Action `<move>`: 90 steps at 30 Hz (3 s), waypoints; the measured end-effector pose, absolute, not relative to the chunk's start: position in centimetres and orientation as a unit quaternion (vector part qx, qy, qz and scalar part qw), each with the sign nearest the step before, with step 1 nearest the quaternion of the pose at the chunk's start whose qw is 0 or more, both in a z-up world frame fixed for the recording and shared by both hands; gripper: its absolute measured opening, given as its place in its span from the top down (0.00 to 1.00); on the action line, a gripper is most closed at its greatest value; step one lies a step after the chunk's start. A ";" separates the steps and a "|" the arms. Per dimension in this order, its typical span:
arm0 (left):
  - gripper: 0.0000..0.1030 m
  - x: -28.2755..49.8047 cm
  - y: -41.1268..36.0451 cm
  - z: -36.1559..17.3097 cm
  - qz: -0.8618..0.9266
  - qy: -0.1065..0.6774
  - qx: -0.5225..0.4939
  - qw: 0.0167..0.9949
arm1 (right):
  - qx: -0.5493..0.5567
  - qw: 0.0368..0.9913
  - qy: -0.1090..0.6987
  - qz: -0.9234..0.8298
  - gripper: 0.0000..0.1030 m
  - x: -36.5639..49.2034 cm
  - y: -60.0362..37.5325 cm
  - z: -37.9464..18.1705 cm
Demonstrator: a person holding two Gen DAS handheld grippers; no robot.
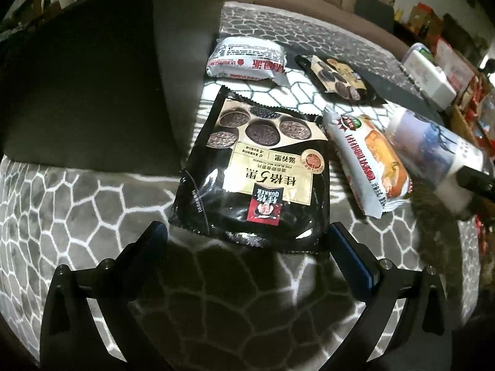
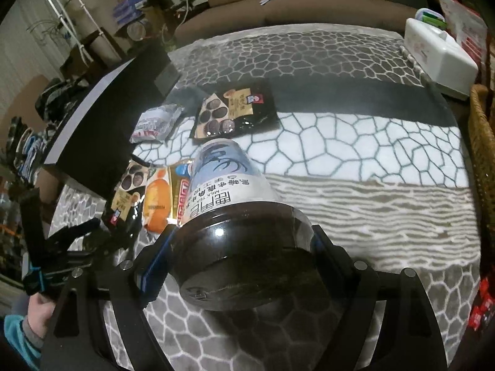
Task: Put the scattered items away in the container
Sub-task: 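Move the right tool down onto the milk-tea jar and close around it, then lift the milk-tea jar with the right tool and tip it upright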
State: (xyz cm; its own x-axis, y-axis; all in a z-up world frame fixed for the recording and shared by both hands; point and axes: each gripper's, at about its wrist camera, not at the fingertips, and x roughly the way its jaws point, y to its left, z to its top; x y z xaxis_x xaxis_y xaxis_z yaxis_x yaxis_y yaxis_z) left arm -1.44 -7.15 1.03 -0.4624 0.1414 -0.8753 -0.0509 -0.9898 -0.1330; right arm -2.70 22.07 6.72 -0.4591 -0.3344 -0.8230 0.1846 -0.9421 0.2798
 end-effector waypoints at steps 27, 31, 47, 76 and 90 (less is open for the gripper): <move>0.11 1.1 0.3 6.4 0.870 -0.010 -0.465 0.163 | 0.495 0.182 -0.101 -0.843 0.17 -0.5 25.1 7.8; 0.11 1.3 3.5 5.3 0.841 -0.007 -0.485 0.239 | 0.490 0.193 -0.133 -0.839 0.17 -0.3 26.2 8.4; 0.07 2.0 8.7 3.2 0.791 0.027 -0.501 0.350 | 0.509 0.245 -0.233 -0.792 0.17 -0.7 28.9 7.6; 0.27 1.4 6.8 3.3 0.789 0.000 -0.516 0.333 | 0.445 0.188 0.030 -0.875 0.17 -1.5 21.5 12.3; 0.20 1.9 5.0 4.3 0.792 -0.004 -0.505 0.345 | 0.426 0.237 -0.121 -0.865 0.10 1.0 25.4 13.2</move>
State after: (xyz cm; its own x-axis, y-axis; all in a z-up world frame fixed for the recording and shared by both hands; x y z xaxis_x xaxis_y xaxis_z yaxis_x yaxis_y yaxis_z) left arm 1.85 4.99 4.34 -0.2531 0.5496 -0.7962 -0.5420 -0.7622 -0.3539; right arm 1.02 25.43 13.23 -0.5253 -0.5131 -0.6788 0.3071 -0.8583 0.4111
